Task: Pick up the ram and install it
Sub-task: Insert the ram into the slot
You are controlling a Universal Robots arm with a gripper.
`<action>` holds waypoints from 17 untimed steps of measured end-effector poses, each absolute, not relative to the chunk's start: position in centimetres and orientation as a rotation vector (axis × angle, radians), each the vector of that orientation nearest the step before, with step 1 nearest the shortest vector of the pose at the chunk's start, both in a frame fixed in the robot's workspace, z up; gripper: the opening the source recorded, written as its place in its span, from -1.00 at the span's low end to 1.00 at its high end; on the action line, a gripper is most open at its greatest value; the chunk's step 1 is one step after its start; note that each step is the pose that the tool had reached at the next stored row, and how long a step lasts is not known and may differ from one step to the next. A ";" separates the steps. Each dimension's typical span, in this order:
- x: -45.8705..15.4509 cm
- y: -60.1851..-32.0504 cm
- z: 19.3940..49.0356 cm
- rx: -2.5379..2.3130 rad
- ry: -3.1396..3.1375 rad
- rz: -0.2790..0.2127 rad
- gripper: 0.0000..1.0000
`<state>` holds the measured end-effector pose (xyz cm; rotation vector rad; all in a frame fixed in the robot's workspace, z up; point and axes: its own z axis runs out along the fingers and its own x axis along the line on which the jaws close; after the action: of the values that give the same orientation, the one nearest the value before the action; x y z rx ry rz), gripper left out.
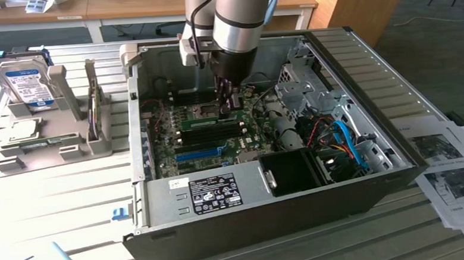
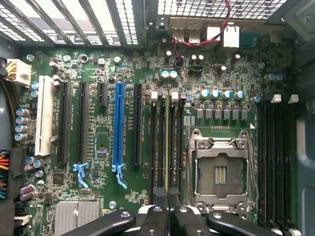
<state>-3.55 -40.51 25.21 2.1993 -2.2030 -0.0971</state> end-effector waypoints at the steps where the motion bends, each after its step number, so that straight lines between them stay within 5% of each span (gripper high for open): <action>1: -3.5 -40.5 25.2 2.199 -2.203 -0.097 -0.78; 17: -3.5 -41.1 25.2 2.199 -2.203 -0.097 -0.78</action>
<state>-3.49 -41.06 25.21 2.1989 -2.2033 -0.0971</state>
